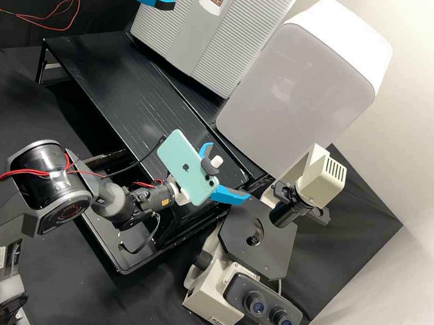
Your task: Open the incubator door
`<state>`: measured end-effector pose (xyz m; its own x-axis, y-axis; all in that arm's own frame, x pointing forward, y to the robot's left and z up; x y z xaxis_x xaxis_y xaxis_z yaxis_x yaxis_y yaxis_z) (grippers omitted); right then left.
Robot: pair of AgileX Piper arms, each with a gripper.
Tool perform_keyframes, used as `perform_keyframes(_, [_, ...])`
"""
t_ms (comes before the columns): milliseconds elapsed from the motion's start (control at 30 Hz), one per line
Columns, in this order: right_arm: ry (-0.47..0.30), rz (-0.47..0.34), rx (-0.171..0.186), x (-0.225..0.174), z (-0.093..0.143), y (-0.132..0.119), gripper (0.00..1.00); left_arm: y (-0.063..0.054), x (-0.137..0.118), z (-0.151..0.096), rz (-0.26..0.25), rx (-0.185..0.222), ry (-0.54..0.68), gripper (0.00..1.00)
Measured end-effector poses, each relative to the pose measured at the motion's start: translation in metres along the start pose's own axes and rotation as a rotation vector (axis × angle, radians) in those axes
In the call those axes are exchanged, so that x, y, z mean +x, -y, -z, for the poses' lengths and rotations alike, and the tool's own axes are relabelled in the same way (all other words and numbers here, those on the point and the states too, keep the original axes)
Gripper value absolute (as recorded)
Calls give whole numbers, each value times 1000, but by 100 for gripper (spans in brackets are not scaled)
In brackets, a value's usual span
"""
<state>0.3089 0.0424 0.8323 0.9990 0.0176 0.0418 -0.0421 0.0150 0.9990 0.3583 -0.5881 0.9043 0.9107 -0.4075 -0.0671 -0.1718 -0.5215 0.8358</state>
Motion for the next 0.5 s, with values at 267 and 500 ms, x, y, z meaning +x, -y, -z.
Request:
perform_keyframes(267, [0,0,0,0,0,0,100,0,0,0,0,0,0,0])
perform_keyframes(500, [0,0,0,0,0,0,100,0,0,0,-4,-8,-5,0])
